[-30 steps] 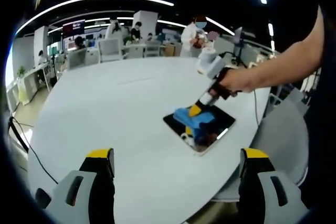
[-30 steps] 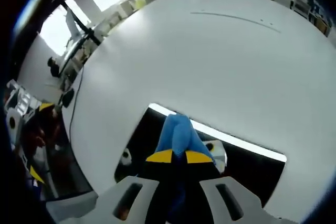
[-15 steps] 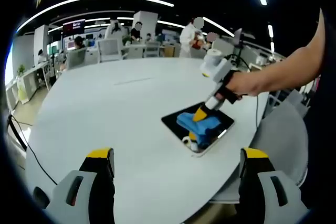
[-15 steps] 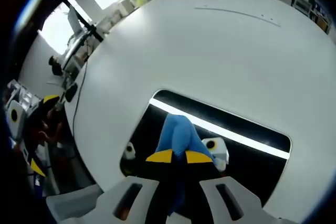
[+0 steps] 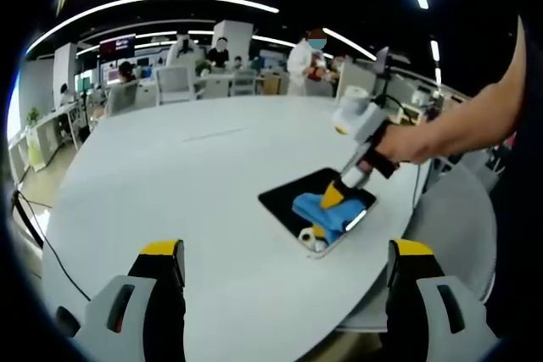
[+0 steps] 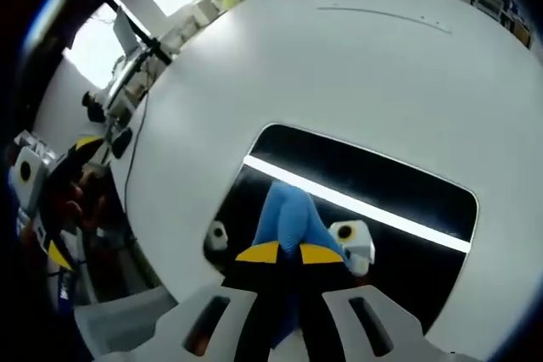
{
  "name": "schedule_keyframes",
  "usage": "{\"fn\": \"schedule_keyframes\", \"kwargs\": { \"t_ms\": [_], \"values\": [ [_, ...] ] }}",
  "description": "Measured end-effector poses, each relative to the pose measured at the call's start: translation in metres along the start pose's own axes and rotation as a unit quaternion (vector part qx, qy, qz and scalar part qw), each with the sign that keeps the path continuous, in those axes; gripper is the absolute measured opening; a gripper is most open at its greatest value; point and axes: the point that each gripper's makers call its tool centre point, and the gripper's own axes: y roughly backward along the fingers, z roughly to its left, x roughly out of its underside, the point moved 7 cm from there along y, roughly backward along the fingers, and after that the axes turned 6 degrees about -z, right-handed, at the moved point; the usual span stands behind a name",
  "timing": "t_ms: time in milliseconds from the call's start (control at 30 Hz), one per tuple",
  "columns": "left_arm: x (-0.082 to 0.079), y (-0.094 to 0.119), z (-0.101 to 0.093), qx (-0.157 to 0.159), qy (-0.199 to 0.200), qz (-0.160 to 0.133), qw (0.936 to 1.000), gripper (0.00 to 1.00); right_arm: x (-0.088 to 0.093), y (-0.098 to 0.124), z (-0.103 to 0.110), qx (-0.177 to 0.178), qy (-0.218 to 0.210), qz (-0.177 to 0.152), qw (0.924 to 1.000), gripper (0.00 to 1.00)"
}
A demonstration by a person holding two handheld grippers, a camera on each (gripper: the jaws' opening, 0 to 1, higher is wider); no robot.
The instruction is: Wipe the mirror surface with the cleaning cloth until all visible marks leave the cleaned area.
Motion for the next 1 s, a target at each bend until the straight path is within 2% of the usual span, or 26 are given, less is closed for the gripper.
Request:
{"fn": "schedule_keyframes", "kwargs": {
  "t_ms": [833,1000],
  "values": [
    [0.001,0.001,-0.005,0.003,0.000,-0.003,1.0000,1.00,0.035,0.012,0.016,-0.015,-0.006,0.010,0.9998,0.01],
    [0.002,0.000,-0.007,0.005,0.000,-0.002,1.0000,1.00,0.035,0.013,0.017,-0.016,-0.007,0.009,0.9998,0.01]
  ]
}}
